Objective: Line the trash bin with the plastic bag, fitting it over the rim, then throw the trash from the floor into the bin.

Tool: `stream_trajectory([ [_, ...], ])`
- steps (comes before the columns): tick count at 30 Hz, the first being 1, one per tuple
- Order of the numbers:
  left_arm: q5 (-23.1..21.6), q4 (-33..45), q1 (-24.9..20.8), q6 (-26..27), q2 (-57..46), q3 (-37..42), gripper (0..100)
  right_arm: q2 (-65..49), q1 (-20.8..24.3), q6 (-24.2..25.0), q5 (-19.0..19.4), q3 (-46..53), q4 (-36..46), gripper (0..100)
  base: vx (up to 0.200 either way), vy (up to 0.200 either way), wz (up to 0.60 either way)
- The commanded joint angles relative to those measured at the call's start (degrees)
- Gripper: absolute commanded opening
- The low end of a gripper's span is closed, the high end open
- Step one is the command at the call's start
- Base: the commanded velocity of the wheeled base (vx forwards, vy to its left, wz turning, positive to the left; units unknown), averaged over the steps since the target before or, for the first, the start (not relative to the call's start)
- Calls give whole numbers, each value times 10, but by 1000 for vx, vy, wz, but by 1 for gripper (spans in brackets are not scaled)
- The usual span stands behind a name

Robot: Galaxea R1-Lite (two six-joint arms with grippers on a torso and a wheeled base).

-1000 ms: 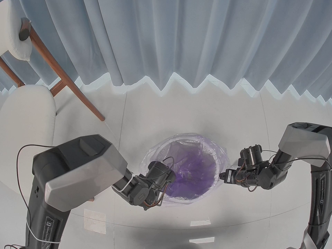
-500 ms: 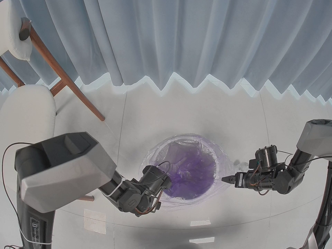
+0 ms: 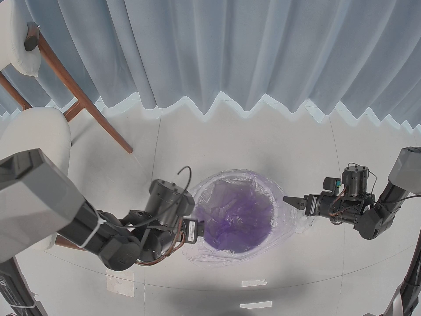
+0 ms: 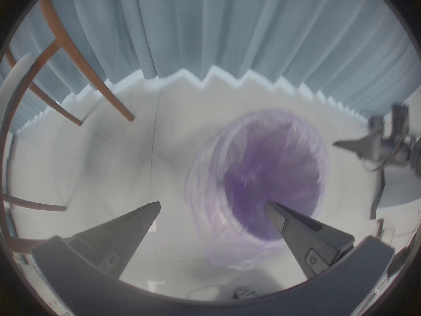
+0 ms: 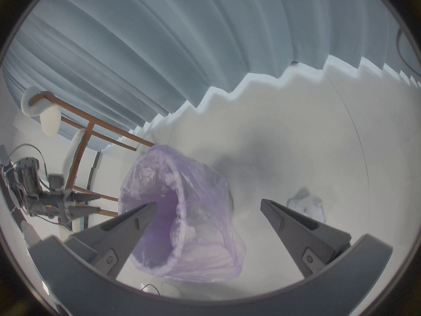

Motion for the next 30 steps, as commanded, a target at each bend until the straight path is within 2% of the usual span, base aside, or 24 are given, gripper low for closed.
stream_trajectory([
  [1,-27,-104,44,4,-132,68,100,64,-9,-6,16,-55,-54,100,0,0,0],
  [10,-45,-127,57,-12,-287,140,100,129,-4,-9,21,-125,-55,100,0,0,0],
  [16,-57,-119,101,-9,-373,166,100,159,2,-9,21,-171,-45,100,0,0,0],
  [17,-56,-119,110,-9,-374,167,100,163,3,-9,20,-178,-45,0,0,0,0],
  [21,-54,-121,144,-8,-385,169,100,169,3,-6,19,-210,-41,0,0,0,0],
  [25,-55,-120,154,-6,-392,175,100,174,3,-5,19,-224,-35,0,0,0,0],
  [30,-56,-126,165,23,-396,189,100,200,1,14,17,-276,-1,0,0,0,0],
])
